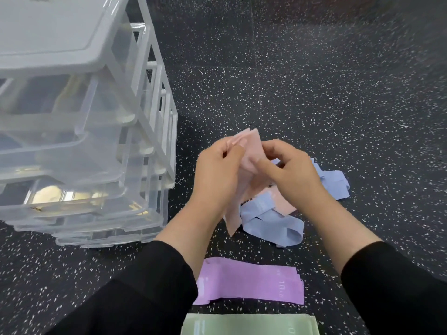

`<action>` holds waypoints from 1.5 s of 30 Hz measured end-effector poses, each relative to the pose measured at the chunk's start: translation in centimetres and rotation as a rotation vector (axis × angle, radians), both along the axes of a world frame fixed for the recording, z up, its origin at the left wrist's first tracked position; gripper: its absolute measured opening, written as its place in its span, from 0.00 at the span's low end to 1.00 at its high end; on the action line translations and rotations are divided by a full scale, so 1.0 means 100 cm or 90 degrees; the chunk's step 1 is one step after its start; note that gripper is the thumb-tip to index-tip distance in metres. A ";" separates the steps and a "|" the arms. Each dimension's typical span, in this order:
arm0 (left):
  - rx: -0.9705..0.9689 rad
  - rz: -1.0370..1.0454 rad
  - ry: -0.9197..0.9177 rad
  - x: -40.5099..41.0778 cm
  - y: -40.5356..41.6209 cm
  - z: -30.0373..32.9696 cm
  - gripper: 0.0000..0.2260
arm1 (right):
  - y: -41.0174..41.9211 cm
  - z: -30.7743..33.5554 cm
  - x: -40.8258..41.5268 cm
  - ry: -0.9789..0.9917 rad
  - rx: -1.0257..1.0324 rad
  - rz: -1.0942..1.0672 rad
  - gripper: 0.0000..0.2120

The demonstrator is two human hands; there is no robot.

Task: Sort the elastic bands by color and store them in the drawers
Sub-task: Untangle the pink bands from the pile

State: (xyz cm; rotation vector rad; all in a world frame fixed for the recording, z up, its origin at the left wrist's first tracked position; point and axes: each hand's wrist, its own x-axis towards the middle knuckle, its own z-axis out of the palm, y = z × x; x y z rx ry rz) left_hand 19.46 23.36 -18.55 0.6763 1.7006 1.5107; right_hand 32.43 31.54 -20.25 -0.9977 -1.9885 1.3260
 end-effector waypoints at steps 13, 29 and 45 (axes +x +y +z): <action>0.096 -0.051 -0.038 -0.003 0.014 0.015 0.08 | 0.001 0.014 0.006 0.084 -0.006 -0.038 0.04; -0.033 0.005 -0.084 -0.001 0.012 -0.017 0.09 | 0.026 -0.089 0.069 -0.242 -0.059 -0.228 0.06; -0.212 -0.003 -0.071 0.002 0.021 -0.069 0.08 | 0.028 -0.173 0.086 -0.646 0.138 0.059 0.14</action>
